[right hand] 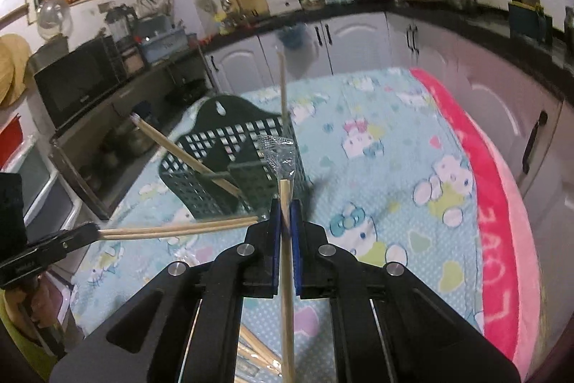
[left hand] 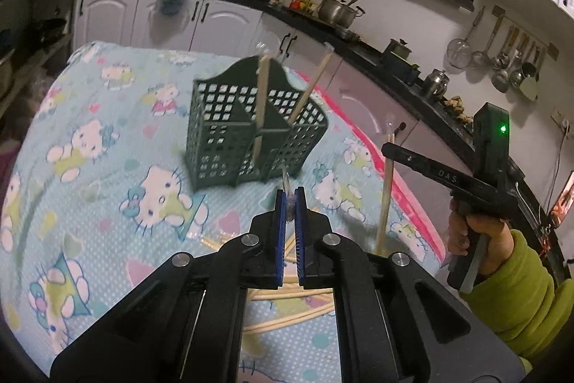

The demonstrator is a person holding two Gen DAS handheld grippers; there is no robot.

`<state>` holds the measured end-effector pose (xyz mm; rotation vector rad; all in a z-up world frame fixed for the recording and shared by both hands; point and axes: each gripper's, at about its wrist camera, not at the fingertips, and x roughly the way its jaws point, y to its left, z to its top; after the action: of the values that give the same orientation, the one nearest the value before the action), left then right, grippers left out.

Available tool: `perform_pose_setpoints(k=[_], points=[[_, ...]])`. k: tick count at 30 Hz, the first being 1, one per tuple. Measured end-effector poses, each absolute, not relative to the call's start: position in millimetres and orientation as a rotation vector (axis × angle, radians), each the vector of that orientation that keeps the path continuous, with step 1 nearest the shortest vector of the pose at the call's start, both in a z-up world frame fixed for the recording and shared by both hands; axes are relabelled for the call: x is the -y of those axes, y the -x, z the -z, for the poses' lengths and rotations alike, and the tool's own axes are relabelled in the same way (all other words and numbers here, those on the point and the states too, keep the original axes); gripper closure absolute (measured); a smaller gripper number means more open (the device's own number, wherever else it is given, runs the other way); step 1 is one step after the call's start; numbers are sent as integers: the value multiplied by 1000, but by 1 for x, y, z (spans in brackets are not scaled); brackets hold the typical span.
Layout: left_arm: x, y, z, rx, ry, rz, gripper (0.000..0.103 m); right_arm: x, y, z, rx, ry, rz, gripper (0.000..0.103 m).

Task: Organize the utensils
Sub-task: 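Raise the left tool's chopstick over the basket while the right tool carries its chopstick there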

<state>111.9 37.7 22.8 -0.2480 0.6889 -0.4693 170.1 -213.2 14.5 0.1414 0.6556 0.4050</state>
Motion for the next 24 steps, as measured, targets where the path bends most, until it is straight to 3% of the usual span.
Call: perform_pose_setpoints(k=[24], points=[[-2,-129,-157,-488,43,511,101,239,-135,-113,-308,-175,-373,97]])
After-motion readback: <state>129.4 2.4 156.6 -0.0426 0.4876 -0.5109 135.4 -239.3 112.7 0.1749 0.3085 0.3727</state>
